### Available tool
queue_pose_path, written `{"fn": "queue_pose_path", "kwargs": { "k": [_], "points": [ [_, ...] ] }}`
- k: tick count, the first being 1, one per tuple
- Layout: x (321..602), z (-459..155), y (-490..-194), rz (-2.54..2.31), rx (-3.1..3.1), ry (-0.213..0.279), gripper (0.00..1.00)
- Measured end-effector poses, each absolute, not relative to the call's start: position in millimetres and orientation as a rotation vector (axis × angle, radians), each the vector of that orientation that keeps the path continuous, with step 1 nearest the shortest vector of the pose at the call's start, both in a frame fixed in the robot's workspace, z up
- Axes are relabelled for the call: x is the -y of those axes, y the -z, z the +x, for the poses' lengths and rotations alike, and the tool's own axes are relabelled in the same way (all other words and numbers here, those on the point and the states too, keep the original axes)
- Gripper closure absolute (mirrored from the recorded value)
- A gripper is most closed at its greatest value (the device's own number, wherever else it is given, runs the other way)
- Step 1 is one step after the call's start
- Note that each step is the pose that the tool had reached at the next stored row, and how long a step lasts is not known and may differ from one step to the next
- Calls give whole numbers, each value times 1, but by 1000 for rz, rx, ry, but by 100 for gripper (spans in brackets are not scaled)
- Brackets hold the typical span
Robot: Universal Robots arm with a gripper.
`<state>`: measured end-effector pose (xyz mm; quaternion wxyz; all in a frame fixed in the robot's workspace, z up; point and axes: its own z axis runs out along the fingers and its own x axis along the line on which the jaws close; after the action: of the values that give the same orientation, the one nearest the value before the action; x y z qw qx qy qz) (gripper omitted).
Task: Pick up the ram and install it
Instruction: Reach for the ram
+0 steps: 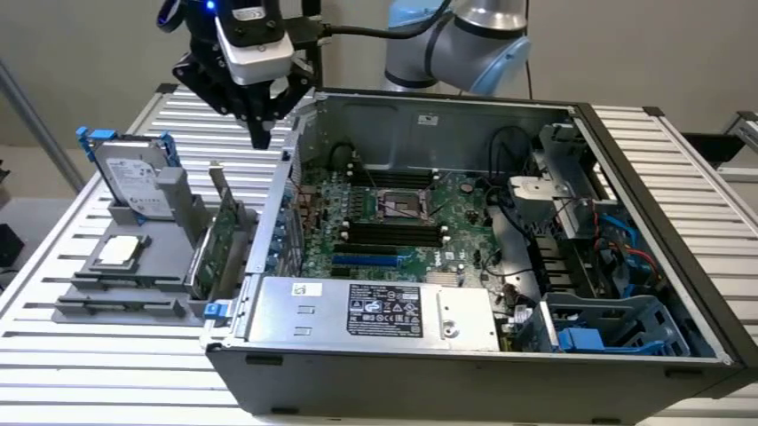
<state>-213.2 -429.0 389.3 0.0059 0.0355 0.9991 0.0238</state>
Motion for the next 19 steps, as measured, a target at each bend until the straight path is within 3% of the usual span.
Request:
{"fn": "queue_pose_path", "kwargs": {
  "k": [19],
  "points": [
    [453, -300, -380, 111, -3127, -75, 100]
  ]
}}
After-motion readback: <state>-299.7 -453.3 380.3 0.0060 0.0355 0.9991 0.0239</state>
